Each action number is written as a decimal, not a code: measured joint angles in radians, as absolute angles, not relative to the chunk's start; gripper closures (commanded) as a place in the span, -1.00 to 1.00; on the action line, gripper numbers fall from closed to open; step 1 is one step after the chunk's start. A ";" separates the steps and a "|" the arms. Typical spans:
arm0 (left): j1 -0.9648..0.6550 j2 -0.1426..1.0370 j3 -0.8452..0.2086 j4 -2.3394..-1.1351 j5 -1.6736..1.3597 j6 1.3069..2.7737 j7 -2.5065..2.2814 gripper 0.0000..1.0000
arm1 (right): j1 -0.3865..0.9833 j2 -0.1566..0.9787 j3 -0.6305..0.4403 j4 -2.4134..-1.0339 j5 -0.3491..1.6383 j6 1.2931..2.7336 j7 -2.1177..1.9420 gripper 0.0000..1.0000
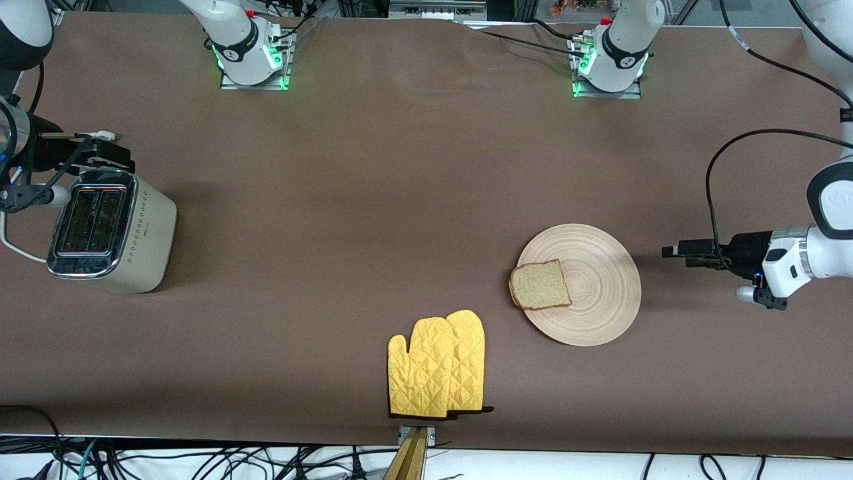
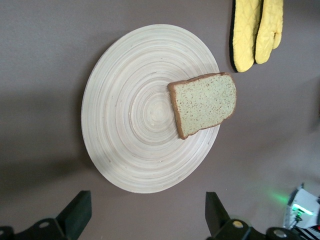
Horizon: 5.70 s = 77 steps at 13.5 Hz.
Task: Move plate and put bread in toaster
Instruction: 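Lower the left gripper to the wooden plate rim and grip it, then slide the wooden plate with the left gripper toward the toaster, then release the plate and raise the left gripper while the right gripper reaches the bread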
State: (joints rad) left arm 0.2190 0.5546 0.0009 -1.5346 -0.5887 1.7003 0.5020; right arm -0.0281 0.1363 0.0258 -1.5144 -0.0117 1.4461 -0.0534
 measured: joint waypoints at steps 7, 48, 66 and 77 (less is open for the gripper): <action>0.279 0.712 0.001 -1.531 -0.764 1.701 0.775 -1.00 | -0.028 0.136 0.026 -1.514 -0.012 1.446 -0.053 -1.00; 0.083 0.825 -0.137 -1.474 -0.913 1.730 0.570 1.00 | -0.038 0.137 0.025 -1.513 -0.012 1.448 -0.053 -1.00; 0.038 0.791 -0.459 -1.867 -1.399 2.318 0.773 -1.00 | -0.038 0.137 0.025 -1.512 -0.012 1.449 -0.053 -1.00; 0.217 0.581 -0.447 -1.853 -0.841 2.305 0.784 -1.00 | -0.035 0.179 0.027 -1.512 -0.012 1.450 -0.053 -1.00</action>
State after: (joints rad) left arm 0.2165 0.5809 -0.4472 -1.8530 -0.8414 2.3046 0.7843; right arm -0.0350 0.1793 0.0267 -1.5121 -0.0116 1.4498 -0.0531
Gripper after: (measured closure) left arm 0.000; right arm 0.000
